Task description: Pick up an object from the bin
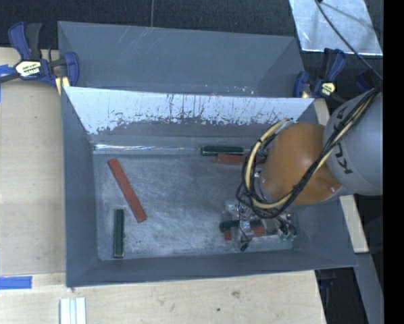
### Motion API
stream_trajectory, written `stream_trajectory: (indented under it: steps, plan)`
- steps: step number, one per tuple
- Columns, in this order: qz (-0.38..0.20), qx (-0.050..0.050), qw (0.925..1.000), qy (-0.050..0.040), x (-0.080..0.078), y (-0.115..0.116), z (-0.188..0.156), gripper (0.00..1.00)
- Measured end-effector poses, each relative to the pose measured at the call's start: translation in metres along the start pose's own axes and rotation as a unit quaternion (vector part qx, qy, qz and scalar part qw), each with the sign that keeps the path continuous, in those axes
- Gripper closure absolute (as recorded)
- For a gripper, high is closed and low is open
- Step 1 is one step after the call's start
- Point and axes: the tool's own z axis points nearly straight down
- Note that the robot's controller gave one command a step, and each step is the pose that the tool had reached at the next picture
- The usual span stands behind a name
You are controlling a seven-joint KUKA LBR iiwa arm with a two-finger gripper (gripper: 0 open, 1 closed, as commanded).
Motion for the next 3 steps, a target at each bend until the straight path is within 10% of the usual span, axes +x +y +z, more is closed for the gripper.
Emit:
stream_trajectory:
  steps: [1,2,3]
  plan:
    - [-0.024,0.0,0.9997,-0.006,0.001,0.014,-0.14,1.0]
    - [-0.023,0.0,0.9997,-0.002,0.002,0.014,-0.136,0.0]
    - [-0.097,-0.001,0.9953,0.0013,-0.016,0.033,0.007,0.0]
